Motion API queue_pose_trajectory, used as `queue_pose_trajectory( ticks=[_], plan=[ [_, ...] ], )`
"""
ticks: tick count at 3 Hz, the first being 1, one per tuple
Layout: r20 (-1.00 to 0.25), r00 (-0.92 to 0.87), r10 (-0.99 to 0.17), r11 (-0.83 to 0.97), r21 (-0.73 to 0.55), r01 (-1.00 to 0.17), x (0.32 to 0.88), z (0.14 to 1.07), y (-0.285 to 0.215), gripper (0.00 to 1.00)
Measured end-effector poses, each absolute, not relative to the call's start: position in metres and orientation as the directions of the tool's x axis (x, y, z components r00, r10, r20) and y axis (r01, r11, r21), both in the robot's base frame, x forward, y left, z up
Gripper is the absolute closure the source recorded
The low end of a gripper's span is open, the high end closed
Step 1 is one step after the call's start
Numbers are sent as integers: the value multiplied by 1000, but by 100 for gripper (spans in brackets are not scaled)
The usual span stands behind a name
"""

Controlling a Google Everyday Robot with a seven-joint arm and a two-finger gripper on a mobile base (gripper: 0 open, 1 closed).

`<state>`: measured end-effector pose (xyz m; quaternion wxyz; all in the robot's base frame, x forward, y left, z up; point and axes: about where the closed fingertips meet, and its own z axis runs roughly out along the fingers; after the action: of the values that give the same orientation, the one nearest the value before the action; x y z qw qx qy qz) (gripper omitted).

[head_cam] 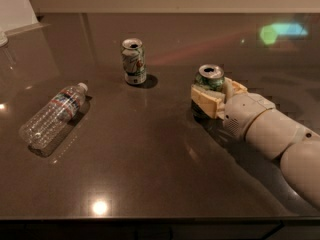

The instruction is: Place green can upright

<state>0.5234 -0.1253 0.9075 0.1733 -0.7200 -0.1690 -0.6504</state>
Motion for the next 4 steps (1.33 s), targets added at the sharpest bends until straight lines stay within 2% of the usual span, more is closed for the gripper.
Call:
queue_pose_trajectory(
  ticks=[3,4],
  plan=[
    [998,59,4,-891,-24,454,525,905,-123,13],
    [998,59,4,-890,-23,456,525,906,-121,0]
  ],
)
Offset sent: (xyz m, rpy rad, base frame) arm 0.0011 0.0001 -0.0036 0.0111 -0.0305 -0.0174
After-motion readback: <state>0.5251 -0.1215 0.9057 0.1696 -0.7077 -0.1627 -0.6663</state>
